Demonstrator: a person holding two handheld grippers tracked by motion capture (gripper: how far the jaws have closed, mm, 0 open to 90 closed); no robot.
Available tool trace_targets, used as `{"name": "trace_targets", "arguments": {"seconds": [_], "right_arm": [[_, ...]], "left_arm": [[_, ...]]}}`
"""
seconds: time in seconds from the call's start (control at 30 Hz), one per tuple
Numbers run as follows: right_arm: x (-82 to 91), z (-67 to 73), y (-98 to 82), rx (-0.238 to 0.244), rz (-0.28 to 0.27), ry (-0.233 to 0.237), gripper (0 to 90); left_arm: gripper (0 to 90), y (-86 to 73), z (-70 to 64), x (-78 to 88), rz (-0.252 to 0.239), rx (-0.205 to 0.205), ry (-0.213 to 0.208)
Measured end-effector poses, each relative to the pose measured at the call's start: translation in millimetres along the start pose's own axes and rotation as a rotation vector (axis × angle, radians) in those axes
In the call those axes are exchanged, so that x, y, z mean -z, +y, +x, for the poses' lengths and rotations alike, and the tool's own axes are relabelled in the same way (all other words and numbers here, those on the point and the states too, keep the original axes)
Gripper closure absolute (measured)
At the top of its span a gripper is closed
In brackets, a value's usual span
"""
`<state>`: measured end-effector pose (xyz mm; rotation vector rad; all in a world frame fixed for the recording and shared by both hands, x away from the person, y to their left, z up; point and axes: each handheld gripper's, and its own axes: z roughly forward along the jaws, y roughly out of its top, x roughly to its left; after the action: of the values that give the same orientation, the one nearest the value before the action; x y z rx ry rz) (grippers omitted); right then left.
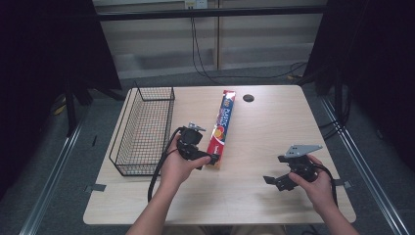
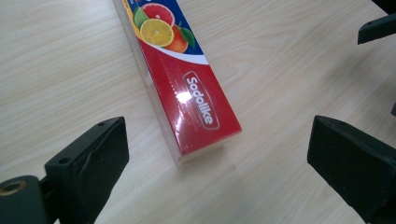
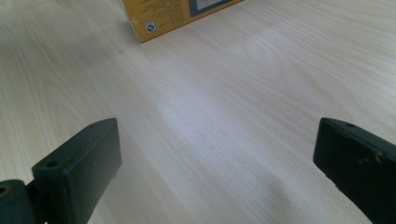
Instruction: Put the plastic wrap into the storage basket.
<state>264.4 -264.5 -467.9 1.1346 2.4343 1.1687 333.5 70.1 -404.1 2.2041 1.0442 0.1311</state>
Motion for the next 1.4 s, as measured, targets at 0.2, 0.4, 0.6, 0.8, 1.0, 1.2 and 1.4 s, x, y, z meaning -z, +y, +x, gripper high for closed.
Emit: {"name": "trace_targets", "arguments": {"seconds": [0.2,0.4,0.6,0.8,1.0,1.2,1.4], "right_arm": [[0.7,-0.2,0.5,0.004,-0.003,0.003,0.9],[0.2,0.2,0.7,0.002,-0.004,0.003,0.9],[-1.7,0.1,3.0,-0.004,-0.002,0.005,0.8],[-3.4,1.1,4.0,0.005,-0.005,0.011,0.9],[-2.4,0.5,3.9,0.004,-0.007,0.015,0.9],[-2.7,0.1,4.0,0.003,-0.008,0.010,0.9],[-1.9,-0.3,4.1,0.001,-0.008,0.012,0.9]], "left_arm": [[5.3,10.4,2.7,-8.1,0.009,0.015,-0.022],[3.5,21.2,5.7,-18.2,0.035,0.026,-0.032],[2.4,31.4,13.2,-34.3,0.062,0.083,-0.016],[4.2,39.9,18.4,-47.3,0.059,0.104,0.050],[6.6,52.3,23.3,-58.6,0.069,0.126,0.060],[9.0,61.9,25.8,-69.7,0.067,0.144,0.068],[11.3,67.5,30.5,-82.2,0.085,0.161,0.092]]}}
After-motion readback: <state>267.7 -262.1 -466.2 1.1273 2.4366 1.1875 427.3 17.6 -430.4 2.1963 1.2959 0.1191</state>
